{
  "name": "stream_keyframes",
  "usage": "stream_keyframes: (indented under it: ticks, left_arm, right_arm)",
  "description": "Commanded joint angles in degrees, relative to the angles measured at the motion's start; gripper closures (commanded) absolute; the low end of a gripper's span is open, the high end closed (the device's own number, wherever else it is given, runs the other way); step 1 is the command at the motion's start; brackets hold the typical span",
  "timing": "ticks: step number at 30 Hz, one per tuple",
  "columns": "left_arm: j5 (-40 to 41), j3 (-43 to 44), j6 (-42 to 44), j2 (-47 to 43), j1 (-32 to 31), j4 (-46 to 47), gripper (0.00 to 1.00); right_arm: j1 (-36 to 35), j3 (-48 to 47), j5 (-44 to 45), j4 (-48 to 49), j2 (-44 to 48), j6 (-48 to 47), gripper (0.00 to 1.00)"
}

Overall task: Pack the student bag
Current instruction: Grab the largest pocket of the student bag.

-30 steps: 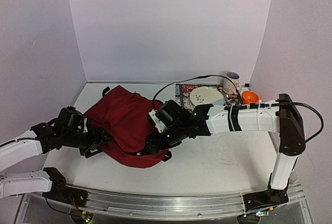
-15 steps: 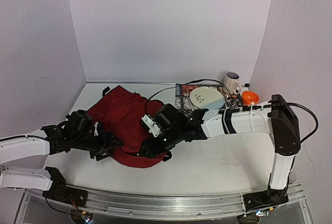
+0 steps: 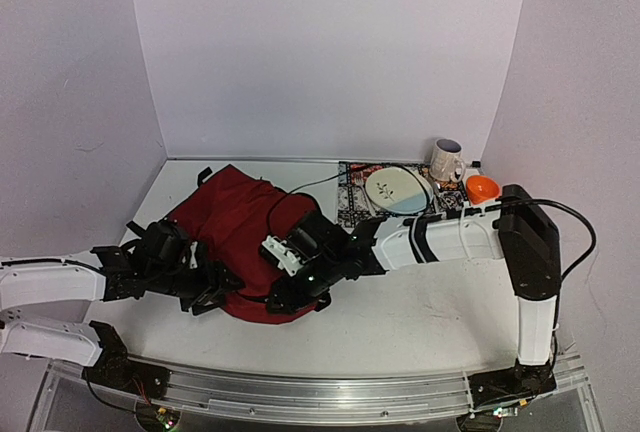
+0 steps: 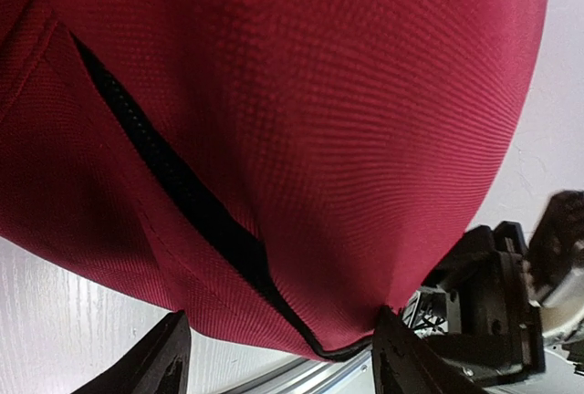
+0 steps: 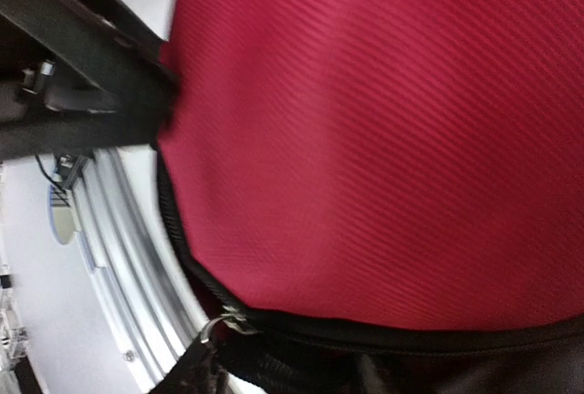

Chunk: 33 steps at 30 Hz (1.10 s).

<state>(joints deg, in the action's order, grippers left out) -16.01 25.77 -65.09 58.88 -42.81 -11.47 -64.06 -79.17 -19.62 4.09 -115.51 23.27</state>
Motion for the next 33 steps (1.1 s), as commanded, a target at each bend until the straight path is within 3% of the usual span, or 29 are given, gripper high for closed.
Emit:
stream_keyframes:
  ticks: [1, 12, 23, 33]
  left_arm:
    - [1.2, 0.09, -0.67, 1.6, -1.09, 3.99, 0.32]
    - [2.39, -0.69, -0.3, 1.73, -1.48, 4.42, 0.43]
    - [2.73, -0.53, 0.31, 2.54, -1.47, 4.53, 0.44]
    - [2.5, -0.25, 0.43, 2.63, -1.49, 4.62, 0.47]
  right_arm:
    - [-0.98, -3.32, -3.27, -0.92, 0.18, -1.28, 0.6]
    - [-1.02, -3.15, -3.34, -0.92, 3.86, -1.21, 0.72]
    - [-1.06, -2.87, -3.79, -1.01, 7.1, -0.3, 0.73]
    - [-1.0, -3.24, -2.55, -2.03, 5.47, 0.54, 0.83]
